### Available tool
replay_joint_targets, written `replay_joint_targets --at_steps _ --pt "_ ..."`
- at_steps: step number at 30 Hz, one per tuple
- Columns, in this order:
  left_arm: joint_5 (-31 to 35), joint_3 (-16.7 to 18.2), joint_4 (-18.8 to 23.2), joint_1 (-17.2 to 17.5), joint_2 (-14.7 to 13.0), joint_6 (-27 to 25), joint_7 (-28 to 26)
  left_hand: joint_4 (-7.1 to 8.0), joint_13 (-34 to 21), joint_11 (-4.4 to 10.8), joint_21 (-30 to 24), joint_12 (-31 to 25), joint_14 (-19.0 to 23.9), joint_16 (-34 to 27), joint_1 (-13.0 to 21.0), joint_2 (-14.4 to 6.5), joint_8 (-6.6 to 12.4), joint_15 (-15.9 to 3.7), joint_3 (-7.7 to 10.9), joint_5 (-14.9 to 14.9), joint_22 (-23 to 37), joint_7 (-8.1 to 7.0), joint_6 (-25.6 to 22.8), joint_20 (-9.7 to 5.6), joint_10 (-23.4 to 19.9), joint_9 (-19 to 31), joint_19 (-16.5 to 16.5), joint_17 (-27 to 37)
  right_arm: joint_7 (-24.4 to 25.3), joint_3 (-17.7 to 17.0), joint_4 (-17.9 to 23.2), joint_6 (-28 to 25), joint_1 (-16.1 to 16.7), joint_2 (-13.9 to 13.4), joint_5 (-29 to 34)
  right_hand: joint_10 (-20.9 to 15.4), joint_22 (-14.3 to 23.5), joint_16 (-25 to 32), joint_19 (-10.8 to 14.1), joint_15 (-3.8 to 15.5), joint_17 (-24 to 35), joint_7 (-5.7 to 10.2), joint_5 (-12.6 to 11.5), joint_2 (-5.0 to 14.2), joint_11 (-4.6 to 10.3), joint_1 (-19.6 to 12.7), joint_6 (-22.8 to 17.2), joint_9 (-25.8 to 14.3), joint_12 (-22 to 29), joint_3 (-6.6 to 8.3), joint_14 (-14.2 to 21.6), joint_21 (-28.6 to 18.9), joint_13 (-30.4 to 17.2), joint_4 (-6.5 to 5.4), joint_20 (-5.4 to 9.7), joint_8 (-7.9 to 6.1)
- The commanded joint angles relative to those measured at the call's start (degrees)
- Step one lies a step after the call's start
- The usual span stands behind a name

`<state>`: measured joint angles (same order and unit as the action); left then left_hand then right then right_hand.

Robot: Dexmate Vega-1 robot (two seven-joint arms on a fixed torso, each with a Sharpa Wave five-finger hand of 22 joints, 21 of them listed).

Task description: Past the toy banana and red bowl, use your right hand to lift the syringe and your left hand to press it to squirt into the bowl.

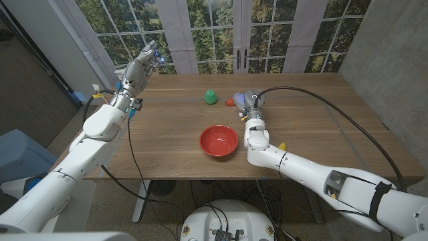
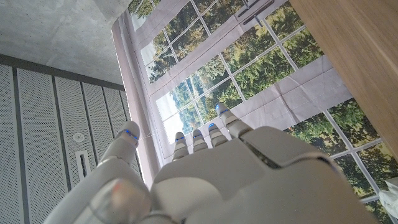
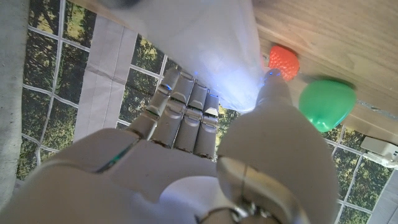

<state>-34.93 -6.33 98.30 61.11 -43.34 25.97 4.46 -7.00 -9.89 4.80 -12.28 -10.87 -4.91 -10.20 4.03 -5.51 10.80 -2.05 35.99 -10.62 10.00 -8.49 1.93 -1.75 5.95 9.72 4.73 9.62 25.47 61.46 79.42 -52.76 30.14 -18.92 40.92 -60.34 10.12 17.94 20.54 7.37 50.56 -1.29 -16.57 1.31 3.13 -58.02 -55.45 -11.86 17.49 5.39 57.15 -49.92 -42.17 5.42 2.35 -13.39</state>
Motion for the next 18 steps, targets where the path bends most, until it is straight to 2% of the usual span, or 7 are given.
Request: replay_joint_targets --at_steps 1,4,7,10,14,18 --pt "0.00 0.01 0.39 0.18 -0.22 -0.27 -0.12 -0.31 -0.16 0.13 0.21 -0.01 -0.06 0.08 0.40 -1.42 -0.17 -2.67 0.08 0.21 0.25 -0.09 -0.32 -0.33 -0.13 0.25 0.29 0.07 -2.84 2.40 -1.01 -2.66 -1.89 -0.15 -1.28 -8.28 0.06 -0.34 0.36 5.73 0.18 9.42 0.07 8.30 8.46 -8.41 -9.12 -0.28 -0.56 1.11 1.11 -0.07 0.43 -0.91 7.34 -0.18" --pt "0.01 0.03 0.57 0.29 -0.33 -0.45 -0.16 -0.34 -0.16 0.09 0.22 -0.01 -0.06 0.08 0.39 -1.43 -0.16 -2.69 0.09 0.21 0.25 -0.07 -0.36 -0.32 -0.15 0.25 0.31 0.07 -3.77 2.65 -0.95 -2.75 -2.27 -0.44 -1.99 -8.40 0.03 -0.38 0.82 5.60 0.20 9.40 0.18 8.39 8.45 -8.33 -9.13 -0.26 -0.82 1.22 1.16 -0.18 0.77 -0.99 6.83 -0.21" --pt "0.03 0.03 0.70 0.32 -0.38 -0.63 -0.26 -0.38 -0.16 0.14 0.24 0.01 -0.06 0.08 0.39 -1.42 -0.16 -2.69 0.10 0.22 0.25 -0.09 -0.38 -0.30 -0.12 0.26 0.30 0.07 -4.51 3.28 -1.92 -4.33 -2.93 0.16 -2.13 -9.41 -0.06 -0.67 1.84 5.44 0.14 8.87 0.63 8.41 8.39 -8.12 -8.89 -0.18 -1.23 1.65 1.02 -0.37 1.63 -1.05 4.95 -0.20" --pt "0.12 -0.02 0.77 0.26 -0.34 -0.65 -0.33 -0.41 -0.16 0.10 0.25 0.01 -0.08 0.09 0.41 -1.43 -0.18 -2.68 0.11 0.22 0.25 -0.06 -0.37 -0.30 -0.12 0.26 0.31 0.07 -5.53 3.61 -2.62 -5.86 -3.54 0.69 -2.77 -8.51 -0.11 -1.29 1.81 5.23 -0.12 8.36 1.17 8.44 8.15 -7.80 -7.91 -0.16 -2.00 2.02 0.26 -0.21 2.02 -1.12 4.08 0.12" --pt "0.45 -0.10 1.05 0.20 -0.44 -0.78 -0.46 -0.46 -0.16 0.08 0.29 0.04 -0.07 0.10 0.43 -1.45 -0.18 -2.74 0.14 0.22 0.26 -0.06 -0.39 -0.29 -0.08 0.26 0.29 0.06 -3.69 2.75 -2.12 -5.38 -2.85 0.21 -3.83 -7.44 -0.14 -2.12 1.82 4.81 -0.41 8.02 2.53 8.00 7.59 -6.21 -6.49 -0.21 -2.84 1.99 -1.15 0.04 2.30 -1.68 2.86 0.49" --pt "0.42 -0.22 1.32 0.21 -0.46 -1.05 -0.50 -0.52 -0.17 0.09 0.31 0.04 -0.04 0.09 0.45 -1.47 -0.20 -2.73 0.16 0.22 0.26 -0.12 -0.38 -0.24 -0.10 0.26 0.30 0.05 -2.71 2.27 -1.13 -5.86 -2.27 -0.31 -4.56 -4.09 -0.15 -3.21 2.00 4.57 -0.68 7.27 4.28 7.14 6.89 -3.96 -3.11 -0.34 -4.40 1.68 -3.56 0.39 2.36 -2.22 1.47 1.47"
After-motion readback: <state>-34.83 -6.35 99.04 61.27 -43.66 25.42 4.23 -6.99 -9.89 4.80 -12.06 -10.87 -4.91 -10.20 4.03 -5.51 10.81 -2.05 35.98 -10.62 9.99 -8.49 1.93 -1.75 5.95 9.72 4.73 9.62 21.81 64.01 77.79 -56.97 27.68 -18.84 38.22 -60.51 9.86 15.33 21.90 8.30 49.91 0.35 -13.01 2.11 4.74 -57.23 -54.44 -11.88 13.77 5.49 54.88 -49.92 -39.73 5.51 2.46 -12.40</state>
